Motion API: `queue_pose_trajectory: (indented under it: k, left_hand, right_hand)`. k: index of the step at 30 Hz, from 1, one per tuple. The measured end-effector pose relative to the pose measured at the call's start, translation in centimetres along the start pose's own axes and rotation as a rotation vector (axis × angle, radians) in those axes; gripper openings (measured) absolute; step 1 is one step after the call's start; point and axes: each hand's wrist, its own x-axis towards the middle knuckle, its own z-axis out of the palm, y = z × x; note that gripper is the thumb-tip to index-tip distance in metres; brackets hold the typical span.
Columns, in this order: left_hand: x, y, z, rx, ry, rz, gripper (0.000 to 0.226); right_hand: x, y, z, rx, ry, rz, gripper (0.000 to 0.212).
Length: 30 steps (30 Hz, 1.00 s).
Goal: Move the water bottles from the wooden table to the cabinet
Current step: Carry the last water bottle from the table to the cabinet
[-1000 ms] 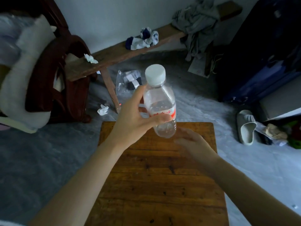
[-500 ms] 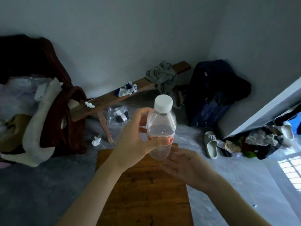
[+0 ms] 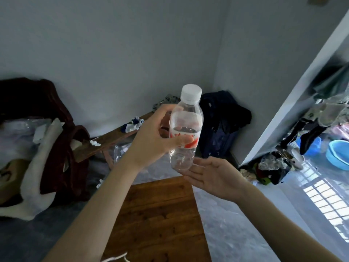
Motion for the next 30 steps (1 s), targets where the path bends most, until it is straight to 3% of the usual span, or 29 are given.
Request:
queue_pose_trajectory:
  k: [9, 20, 30]
  left_hand:
    - [-0.9, 3.1, -1.1, -0.048, -0.03, 0.057, 0.06]
    - [-3.5, 2.7, -1.3, -0.133, -0.306, 0.129, 0.06]
    - [-7.1, 4.2, 0.6, -0.165, -0.556, 0.189, 0.062]
  right_hand:
    - [-3.4, 1.0, 2.0, 0.036, -0.011, -0.051, 0.051]
    - [-6.7, 7.8, 5.3, 0.131, 0.173, -0.245, 0.045]
    - [-11.0, 15.3, 7.2, 0.257, 0.325, -0.399, 0.053]
